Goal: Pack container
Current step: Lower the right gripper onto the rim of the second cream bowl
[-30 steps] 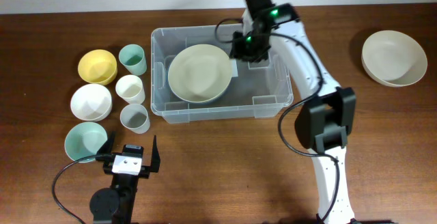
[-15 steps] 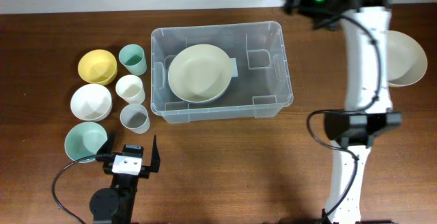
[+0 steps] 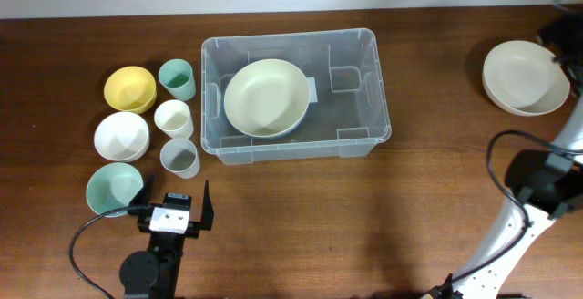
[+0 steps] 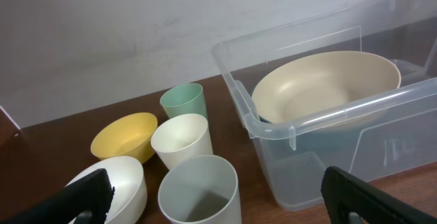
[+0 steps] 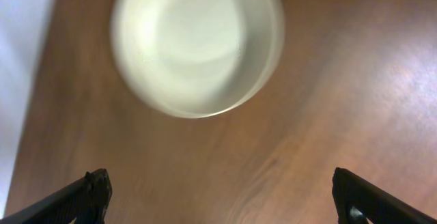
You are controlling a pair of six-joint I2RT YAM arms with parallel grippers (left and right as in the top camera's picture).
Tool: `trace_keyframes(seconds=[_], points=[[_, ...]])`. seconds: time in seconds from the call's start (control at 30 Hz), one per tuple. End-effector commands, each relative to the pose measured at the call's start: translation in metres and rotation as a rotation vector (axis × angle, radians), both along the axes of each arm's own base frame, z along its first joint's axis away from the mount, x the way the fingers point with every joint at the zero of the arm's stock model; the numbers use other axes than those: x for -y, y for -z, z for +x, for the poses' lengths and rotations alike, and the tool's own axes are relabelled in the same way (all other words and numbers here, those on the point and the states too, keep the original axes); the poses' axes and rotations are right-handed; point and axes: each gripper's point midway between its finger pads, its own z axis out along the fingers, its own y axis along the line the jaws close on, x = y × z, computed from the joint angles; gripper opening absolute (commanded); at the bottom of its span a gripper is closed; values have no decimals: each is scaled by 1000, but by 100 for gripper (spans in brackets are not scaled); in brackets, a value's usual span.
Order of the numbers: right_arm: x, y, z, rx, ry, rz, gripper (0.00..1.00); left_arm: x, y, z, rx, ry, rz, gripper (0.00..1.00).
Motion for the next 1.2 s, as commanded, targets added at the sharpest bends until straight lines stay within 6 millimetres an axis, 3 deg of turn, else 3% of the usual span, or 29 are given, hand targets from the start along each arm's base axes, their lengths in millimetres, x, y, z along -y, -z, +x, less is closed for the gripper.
trace_keyframes(seconds=[0.0,0.23,0.5,0.8,1.17], points=[[5,24,-10,-44,111,83,99,-2,3,0,-9,-7,5,100],[16,87,-5,-95,124,136,99,-2,3,0,-9,-7,5,100],[26,128,14,-52,72,113,99,-2,3,0,-9,-7,5,100],[25,154,13,-69,71,121,99,-2,3,0,-9,-7,5,100],[25,166,10,-94,74,125,99,-2,3,0,-9,-7,5,100]])
